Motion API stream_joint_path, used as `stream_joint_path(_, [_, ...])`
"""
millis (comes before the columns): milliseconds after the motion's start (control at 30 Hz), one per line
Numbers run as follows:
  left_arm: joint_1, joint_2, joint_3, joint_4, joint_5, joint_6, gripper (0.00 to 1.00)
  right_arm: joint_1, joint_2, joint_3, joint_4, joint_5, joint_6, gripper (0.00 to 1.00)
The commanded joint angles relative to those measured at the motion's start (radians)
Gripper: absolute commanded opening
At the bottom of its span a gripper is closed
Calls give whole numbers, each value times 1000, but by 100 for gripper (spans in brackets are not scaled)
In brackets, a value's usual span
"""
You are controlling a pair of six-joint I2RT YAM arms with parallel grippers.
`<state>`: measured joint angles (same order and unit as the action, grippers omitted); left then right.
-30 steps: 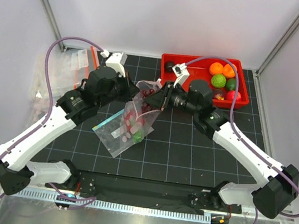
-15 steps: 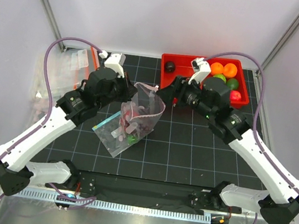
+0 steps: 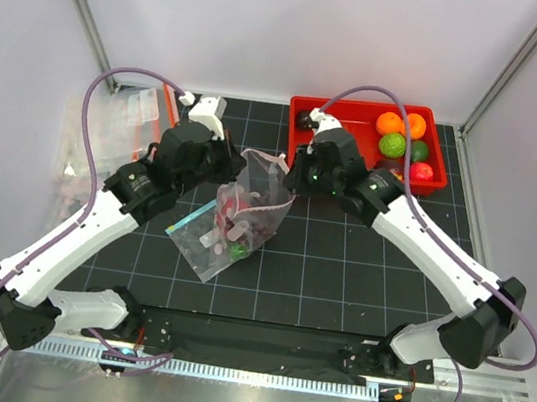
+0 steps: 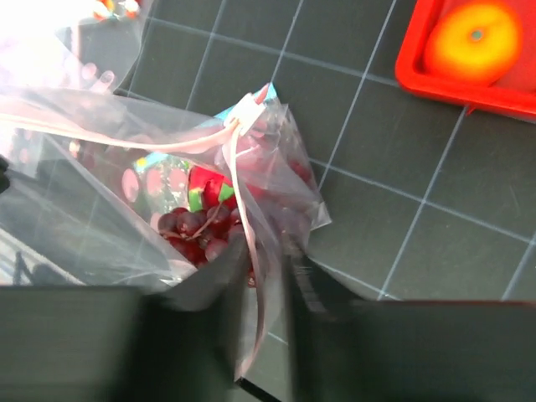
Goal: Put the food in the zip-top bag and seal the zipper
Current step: Place the fake fruit in the zipper food storage bag, then adjust the zipper food storage bag at the center of the board.
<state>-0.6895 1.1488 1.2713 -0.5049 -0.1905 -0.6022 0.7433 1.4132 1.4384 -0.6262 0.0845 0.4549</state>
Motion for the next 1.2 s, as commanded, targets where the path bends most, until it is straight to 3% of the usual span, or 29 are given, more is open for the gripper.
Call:
stream_joint_path(0, [28,18,-9,49,-13,4,0,21,30,28,40,-12,2,23])
stream_joint_path(33, [41,20,-9,46,-27,-1,0,21,42,36,78,-22,11,13])
stream_joint_path(167, [128,-23,-18,3,-168,-2,0,48,174,176,131,-130,50,1])
stream_joint_path(233, [128,-61,-27,-21,-286,5,0,77,272,240,129,-149,36,1])
stream_joint_path(333, [125,-150,-75,6,-325,2,0,137,332,312,134,-132,30,1])
stream_joint_path(467, [91,-187,-89,46,-336,31,1,143,254,257,216,-115,22,1])
stream_joint_path(633, [-20,-144,-36,25,-478,107,0,128,142,160,255,-22,-28,1])
stream_joint_path(800, [-28,-67,-59,65,-434,111,0,91,119,60,269,-3,-28,7])
stream_joint_path(967, [-28,12,-125,138,-357,116,0,-22,101,-33,293,-31,2,11])
stream_joint_path(1033, [-28,25,-127,158,-345,116,0,-74,70,-74,336,-72,22,27])
stream_joint_path(1067, [-28,31,-125,163,-331,114,0,-123,58,-110,347,-133,39,41])
stream_joint_path(1100, [-28,31,-130,169,-320,114,0,-145,37,-127,368,-150,42,62])
stream_joint_path(1167, [-28,28,-139,186,-307,107,0,-182,7,-173,384,-157,47,73])
